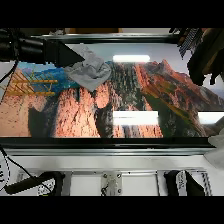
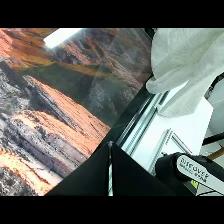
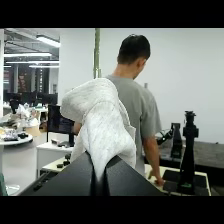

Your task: Fold the clothes and pants, and hang the long-sleeved shirts on hangers.

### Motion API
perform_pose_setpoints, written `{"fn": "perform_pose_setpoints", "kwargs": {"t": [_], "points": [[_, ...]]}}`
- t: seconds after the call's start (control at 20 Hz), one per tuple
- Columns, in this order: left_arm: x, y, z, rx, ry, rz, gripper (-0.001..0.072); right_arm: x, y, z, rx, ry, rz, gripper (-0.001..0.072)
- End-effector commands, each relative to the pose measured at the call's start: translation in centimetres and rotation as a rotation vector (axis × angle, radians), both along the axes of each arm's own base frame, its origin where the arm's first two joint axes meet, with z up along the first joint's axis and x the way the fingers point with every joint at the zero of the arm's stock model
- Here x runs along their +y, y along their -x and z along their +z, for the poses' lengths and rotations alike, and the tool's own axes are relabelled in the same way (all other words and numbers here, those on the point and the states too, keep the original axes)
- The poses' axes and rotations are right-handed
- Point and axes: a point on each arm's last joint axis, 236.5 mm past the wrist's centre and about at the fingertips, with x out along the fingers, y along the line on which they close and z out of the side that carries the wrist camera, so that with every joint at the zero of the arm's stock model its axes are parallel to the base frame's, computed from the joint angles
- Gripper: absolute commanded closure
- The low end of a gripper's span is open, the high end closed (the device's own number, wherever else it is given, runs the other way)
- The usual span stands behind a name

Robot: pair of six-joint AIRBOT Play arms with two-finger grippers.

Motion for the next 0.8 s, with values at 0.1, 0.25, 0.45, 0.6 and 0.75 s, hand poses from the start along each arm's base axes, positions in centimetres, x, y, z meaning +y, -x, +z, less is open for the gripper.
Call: {"fn": "perform_pose_setpoints", "kwargs": {"t": [0.1, 0.25, 0.45, 0.6, 0.75], "points": [[0.0, 0.0, 0.0, -0.001, 0.0, 0.0, 0.0692, -0.2, -0.5, -0.4, -0.004, -0.018, 0.022, 0.0685], [0.0, 0.0, 0.0, -0.001, 0.0, 0.0, 0.0692, 0.5, -1.2, -0.2, 0.014, -0.007, 0.057, 0.0684], [0.0, 0.0, 0.0, -0.001, 0.0, -0.001, 0.0692, 1.7, -0.6, 0.7, 0.003, 0.016, 0.072, 0.0395], [0.0, 0.0, 0.0, -0.001, 0.0, -0.001, 0.0692, 2.6, 0.1, 1.5, -0.012, 0.035, 0.072, 0.0148], [0.0, 0.1, 0.0, 0.0, -0.001, -0.002, 0.0692, 5.1, 0.9, 3.1, -0.033, 0.075, 0.117, 0.0149]]}}
